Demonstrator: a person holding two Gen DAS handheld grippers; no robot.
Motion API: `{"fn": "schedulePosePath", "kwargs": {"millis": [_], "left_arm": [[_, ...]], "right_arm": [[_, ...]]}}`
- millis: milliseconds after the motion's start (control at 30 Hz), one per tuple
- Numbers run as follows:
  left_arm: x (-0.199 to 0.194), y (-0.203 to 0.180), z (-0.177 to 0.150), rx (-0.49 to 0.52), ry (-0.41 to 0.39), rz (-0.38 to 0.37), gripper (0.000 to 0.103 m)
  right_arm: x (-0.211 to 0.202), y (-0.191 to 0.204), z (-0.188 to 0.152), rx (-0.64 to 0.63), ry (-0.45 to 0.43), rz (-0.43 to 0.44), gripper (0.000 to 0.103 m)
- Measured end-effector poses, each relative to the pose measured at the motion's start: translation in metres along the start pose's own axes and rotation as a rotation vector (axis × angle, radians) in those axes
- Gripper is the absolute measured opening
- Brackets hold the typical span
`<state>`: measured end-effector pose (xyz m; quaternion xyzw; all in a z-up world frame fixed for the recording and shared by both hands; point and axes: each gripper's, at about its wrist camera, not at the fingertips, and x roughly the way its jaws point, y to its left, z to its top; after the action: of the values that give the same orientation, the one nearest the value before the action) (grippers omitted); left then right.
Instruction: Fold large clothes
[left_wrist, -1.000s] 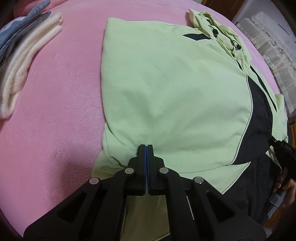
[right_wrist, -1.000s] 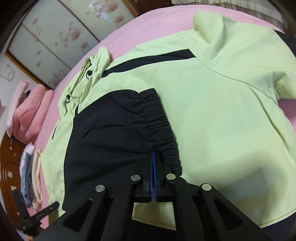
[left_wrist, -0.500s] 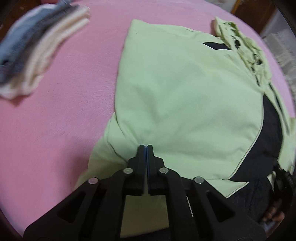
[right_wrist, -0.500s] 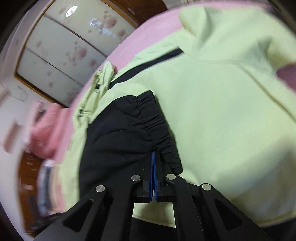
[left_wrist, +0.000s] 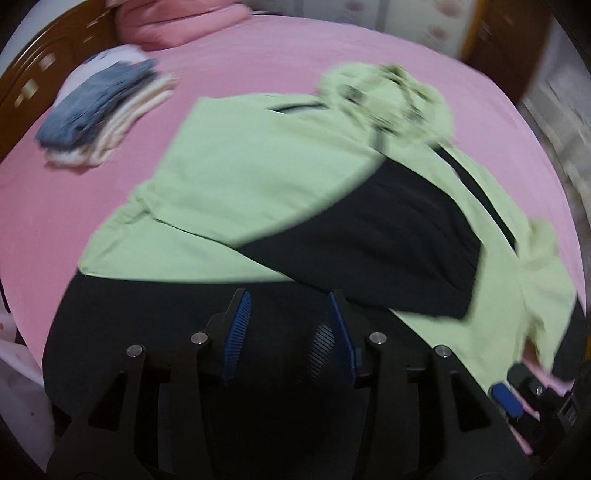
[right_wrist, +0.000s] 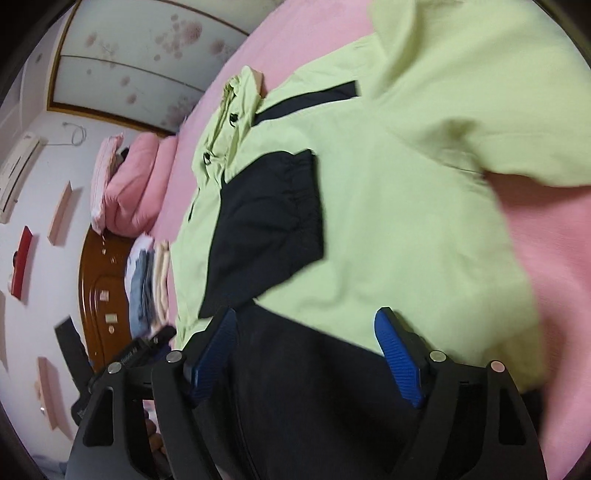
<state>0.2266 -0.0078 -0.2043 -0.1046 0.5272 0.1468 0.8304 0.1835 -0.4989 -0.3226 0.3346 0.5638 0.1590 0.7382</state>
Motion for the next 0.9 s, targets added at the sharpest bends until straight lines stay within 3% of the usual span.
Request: {"fn": "schedulePosePath", "kwargs": {"millis": [133, 200, 467, 600, 700, 900], "left_arm": [[-0.012, -0.068, -0.031, 0.101, 0.049, 0.0, 0.051], [-0.014, -0.103, -0.047, 0.137, 0.109, -0.065, 0.054], [-0.017, -0.235, -0.111, 0.266, 0.306, -0.121, 0.055], [-0.032, -0.299, -0.143, 0.413, 0.311, -0.148, 0.055], [-0.035, -0.334, -0.156, 0.456, 0.358, -0.182, 0.055], [-0.031, -0.368, -0.155, 0.428, 0.394, -0.176, 0.055]], "right_arm": [[-0.044, -0.041, 0.0, 0.068, -0.049, -0.029, 0.079], [-0.069, -0.066, -0.001, 0.112, -0.09, -0.056, 0.08], [-0.163, -0.185, 0.004, 0.35, -0.277, -0.157, 0.08], [-0.206, -0.237, 0.019, 0.435, -0.372, -0.165, 0.08], [-0.234, -0.262, 0.037, 0.454, -0.45, -0.194, 0.08], [-0.267, -0.31, 0.081, 0.533, -0.551, -0.243, 0.08]]}}
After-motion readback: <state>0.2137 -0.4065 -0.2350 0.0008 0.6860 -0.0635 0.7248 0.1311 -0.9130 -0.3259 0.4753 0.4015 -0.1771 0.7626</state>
